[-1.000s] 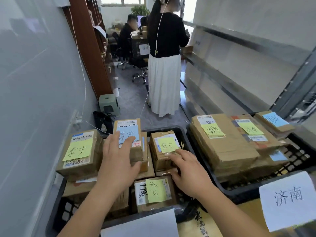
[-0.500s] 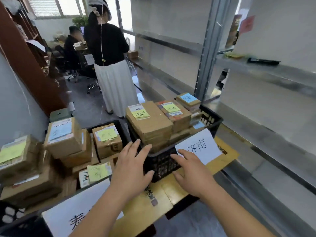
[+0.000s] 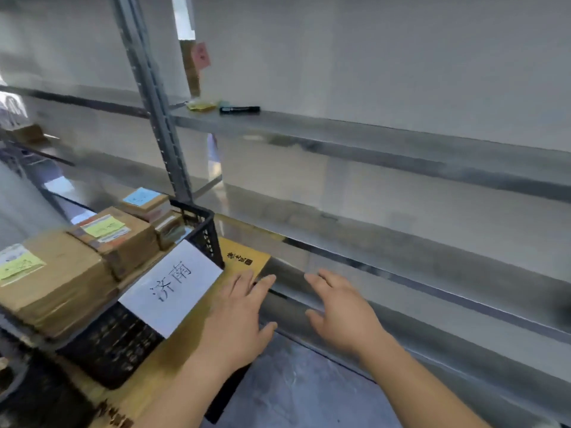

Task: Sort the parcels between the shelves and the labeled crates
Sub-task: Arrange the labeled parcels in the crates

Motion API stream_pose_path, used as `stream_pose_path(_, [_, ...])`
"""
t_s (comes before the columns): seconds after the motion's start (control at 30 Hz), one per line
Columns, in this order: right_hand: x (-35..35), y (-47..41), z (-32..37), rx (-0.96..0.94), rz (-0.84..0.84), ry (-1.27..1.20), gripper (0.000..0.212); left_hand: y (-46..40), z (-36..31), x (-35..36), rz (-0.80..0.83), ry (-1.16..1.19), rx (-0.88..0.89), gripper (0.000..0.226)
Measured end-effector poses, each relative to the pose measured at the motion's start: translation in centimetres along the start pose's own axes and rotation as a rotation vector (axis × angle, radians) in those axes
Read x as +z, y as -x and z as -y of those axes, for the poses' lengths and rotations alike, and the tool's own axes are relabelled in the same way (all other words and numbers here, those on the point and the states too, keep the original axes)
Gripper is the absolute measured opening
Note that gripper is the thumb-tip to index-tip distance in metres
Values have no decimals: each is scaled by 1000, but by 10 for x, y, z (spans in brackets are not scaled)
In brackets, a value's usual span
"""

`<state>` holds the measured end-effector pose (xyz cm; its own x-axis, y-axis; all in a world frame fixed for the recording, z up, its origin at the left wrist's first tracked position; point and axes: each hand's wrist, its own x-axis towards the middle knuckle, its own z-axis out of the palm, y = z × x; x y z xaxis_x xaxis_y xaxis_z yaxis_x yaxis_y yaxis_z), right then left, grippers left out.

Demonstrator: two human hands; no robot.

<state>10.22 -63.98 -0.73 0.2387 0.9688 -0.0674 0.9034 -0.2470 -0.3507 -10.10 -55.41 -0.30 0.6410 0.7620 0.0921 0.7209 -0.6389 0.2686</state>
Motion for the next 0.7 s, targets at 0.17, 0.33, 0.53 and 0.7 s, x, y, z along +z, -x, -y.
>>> stream_pose_path(0.17, [-24, 17, -87, 174, -59, -9, 68, -69, -73, 37, 87, 38, 154, 83])
stream_pose_path(0.33, [-49, 24, -169, 350, -102, -20, 68, -139, -148, 79, 148, 44, 332, 85])
stream_pose_path(0.53, [-75, 28, -258, 532, -162, -21, 71, -213, -237, 124, 237, 30, 535, 84])
stream_pose_path(0.7, [-87, 43, -314, 657, -245, -27, 71, -252, -305, 145, 294, 51, 677, 84])
